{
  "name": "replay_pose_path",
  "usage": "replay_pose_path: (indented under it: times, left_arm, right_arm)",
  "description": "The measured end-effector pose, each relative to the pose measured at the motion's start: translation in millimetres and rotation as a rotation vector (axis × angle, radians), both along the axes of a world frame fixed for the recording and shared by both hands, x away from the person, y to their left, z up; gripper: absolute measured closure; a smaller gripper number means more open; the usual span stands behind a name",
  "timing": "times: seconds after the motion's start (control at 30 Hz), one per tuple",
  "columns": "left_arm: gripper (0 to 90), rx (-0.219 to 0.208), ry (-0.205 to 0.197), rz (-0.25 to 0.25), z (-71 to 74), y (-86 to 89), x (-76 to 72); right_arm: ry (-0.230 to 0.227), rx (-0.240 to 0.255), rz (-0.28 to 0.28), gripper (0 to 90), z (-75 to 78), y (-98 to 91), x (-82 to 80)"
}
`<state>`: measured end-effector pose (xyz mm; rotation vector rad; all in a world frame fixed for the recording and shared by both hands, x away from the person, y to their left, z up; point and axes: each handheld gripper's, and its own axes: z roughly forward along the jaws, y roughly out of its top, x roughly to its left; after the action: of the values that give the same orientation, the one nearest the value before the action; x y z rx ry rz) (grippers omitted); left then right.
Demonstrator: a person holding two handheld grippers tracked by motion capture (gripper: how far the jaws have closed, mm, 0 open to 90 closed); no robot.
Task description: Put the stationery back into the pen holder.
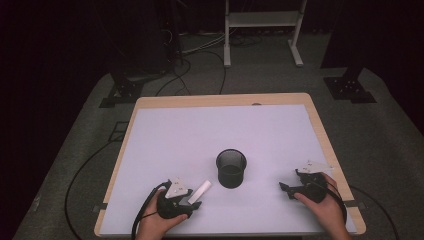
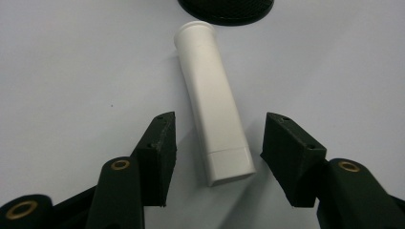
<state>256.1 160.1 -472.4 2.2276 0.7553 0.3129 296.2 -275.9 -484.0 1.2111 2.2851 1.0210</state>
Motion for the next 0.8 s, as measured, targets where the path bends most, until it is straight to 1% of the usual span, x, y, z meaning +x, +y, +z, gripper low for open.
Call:
replay_pose_path:
  times: [0.03, 0.07, 0.2, 0.37, 0.53, 0.6, 0.7, 0.8]
  left_arm:
    - [47.4, 0.01, -0.007, 0.001, 0.2, -0.4, -0.3]
    - [48.8, 0.01, -0.007, 0.001, 0.2, -0.4, -0.3]
    - [53.2, -0.001, -0.011, 0.008, -0.6, 2.3, 0.2]
    - [59.2, 0.0, -0.016, 0.011, -0.5, 5.0, 1.1]
    - [69.7, -0.016, -0.01, 0.019, -0.9, 9.5, 3.0]
    - [70.3, -0.022, -0.003, 0.017, -1.0, 10.7, 4.0]
    - [70.7, -0.017, -0.005, 0.009, -0.6, 10.4, 4.3]
    - [70.9, -0.013, 0.004, 0.009, 0.3, 10.1, 5.2]
  right_arm:
    - [0.0, 0.0, 0.0, 16.1, 0.0, 0.0, 0.0]
    - [0.0, 0.0, 0.0, 16.1, 0.0, 0.0, 0.0]
    - [0.0, 0.0, 0.0, 16.2, 0.0, 0.0, 0.0]
    - [0.0, 0.001, 0.001, 16.2, 0.0, -0.1, 0.1]
    - [0.001, 0.001, 0.0, 16.2, 0.0, -0.1, 0.0]
    - [0.001, 0.001, 0.0, 16.1, 0.0, -0.1, 0.1]
    - [0.0, 0.001, 0.001, 16.1, 0.0, -0.1, 0.1]
    - [0.001, 0.001, 0.0, 16.2, 0.0, -0.1, 0.1]
